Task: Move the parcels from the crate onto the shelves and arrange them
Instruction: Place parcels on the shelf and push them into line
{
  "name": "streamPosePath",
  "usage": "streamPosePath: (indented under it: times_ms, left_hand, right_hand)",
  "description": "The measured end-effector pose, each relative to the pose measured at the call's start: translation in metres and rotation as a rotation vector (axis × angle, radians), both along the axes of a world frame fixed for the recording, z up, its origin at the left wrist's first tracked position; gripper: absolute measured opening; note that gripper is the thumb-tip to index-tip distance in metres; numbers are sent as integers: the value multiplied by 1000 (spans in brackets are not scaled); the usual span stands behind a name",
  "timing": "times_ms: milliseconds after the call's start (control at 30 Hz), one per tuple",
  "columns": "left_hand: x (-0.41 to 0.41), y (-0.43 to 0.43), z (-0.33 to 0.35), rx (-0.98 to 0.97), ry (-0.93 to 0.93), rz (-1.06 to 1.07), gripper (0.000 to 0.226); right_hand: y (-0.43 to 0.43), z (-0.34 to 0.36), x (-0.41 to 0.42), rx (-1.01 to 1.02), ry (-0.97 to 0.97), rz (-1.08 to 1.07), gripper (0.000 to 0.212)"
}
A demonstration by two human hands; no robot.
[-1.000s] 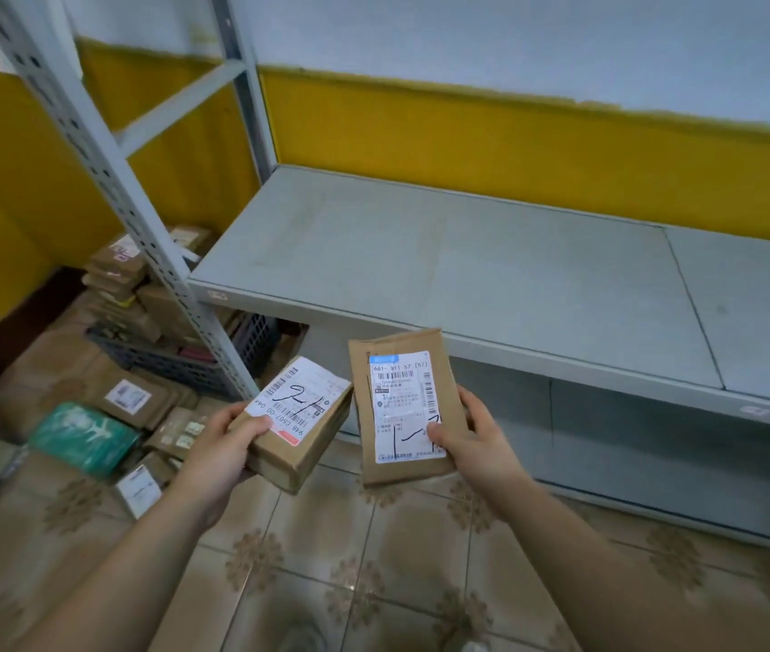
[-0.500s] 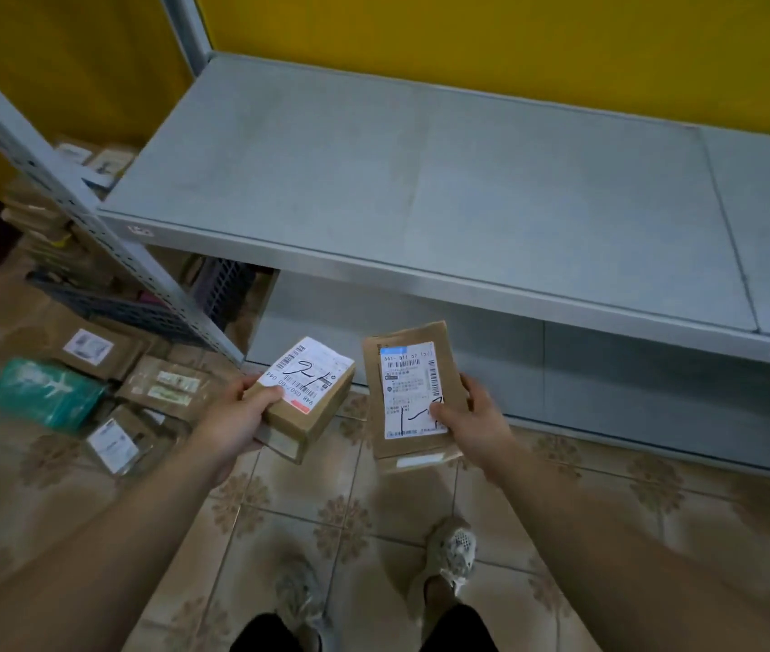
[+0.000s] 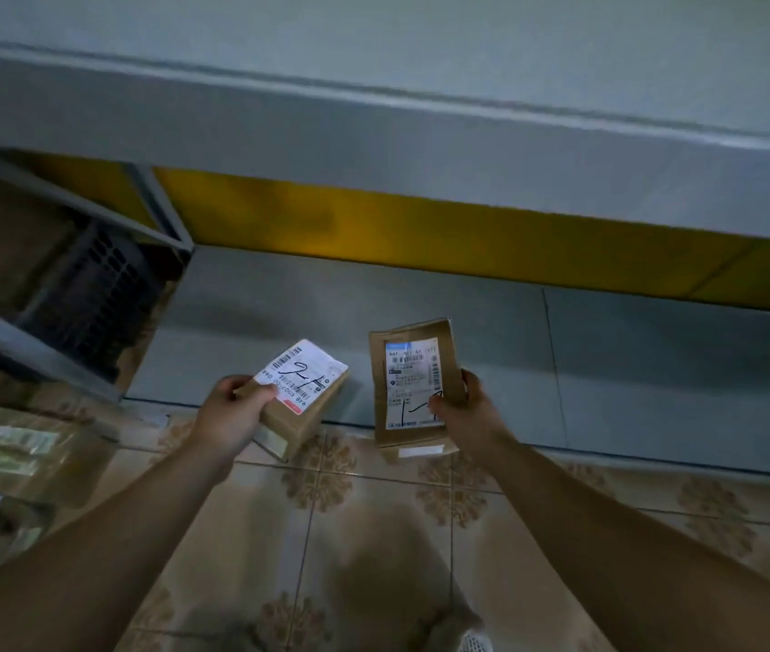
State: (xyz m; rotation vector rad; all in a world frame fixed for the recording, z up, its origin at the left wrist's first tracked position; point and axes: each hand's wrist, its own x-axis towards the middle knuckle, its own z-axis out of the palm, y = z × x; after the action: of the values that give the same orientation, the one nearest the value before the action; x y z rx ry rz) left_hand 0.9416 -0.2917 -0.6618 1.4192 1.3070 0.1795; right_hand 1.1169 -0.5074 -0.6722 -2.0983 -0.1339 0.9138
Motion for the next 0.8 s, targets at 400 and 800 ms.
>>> streamPosePath:
  times_ms: [400, 800]
  left_hand:
    - [94, 48, -203, 53, -244, -94, 48]
    - [119, 24, -225, 734, -45, -382, 76]
  right_hand:
    - [26, -187, 89, 138, -170, -111, 37]
    - [25, -191, 77, -313, -795, 401, 86]
